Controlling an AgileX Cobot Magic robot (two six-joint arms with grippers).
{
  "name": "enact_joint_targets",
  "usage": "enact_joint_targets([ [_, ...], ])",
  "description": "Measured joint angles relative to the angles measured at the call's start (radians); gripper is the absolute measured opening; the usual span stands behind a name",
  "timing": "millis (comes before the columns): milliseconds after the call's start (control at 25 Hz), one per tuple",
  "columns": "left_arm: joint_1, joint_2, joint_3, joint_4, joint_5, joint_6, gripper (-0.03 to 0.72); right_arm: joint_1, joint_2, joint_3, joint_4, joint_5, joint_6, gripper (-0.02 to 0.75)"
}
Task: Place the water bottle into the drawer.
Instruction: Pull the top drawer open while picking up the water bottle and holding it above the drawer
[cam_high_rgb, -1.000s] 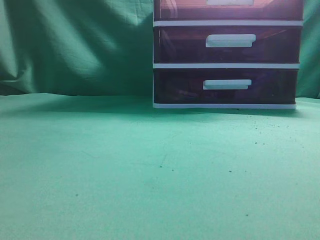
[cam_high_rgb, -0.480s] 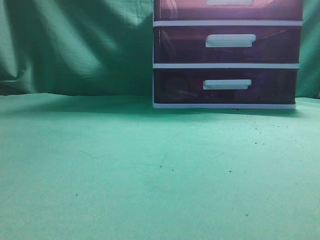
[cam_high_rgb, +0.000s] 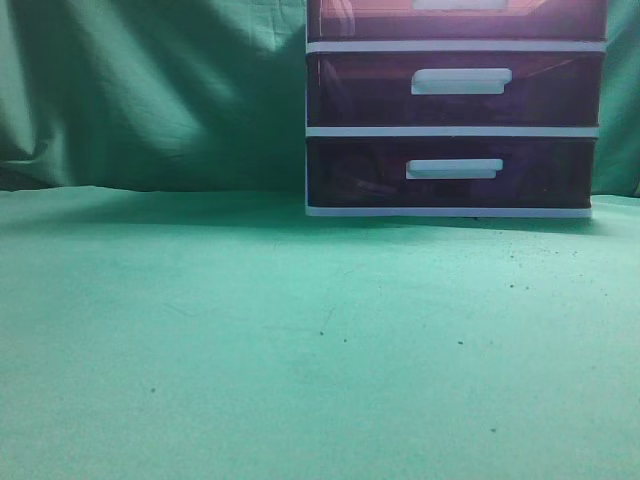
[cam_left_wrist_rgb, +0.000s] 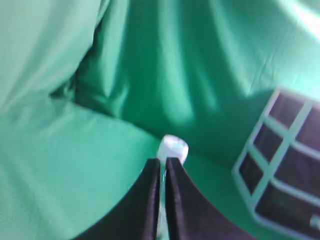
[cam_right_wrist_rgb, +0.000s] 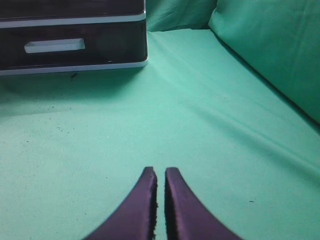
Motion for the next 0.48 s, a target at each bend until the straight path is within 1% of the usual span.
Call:
enact_joint_targets([
  [120,0.0,0.0,0.0,0.03,-0.134,0.002,0.0,0.0,0.0,0.0,0.0,0.0,0.0,0.047],
  [200,0.0,0.0,-0.007,0.073,-0.144,-0.013,0.0,0.0,0.0,0.0,0.0,0.0,0.0,0.047],
  [280,0.0,0.003,-0.06,0.129,-0.036,-0.053,0.0,0.0,0.0,0.0,0.0,0.0,0.0,0.047],
  [360,0.0,0.04,-0.143,0.178,0.097,-0.07,0.0,0.0,0.0,0.0,0.0,0.0,0.0,0.047],
  [480,0.0,0.147,-0.232,0.197,0.217,-0.075,0.0,0.0,0.0,0.0,0.0,0.0,0.0,0.047],
])
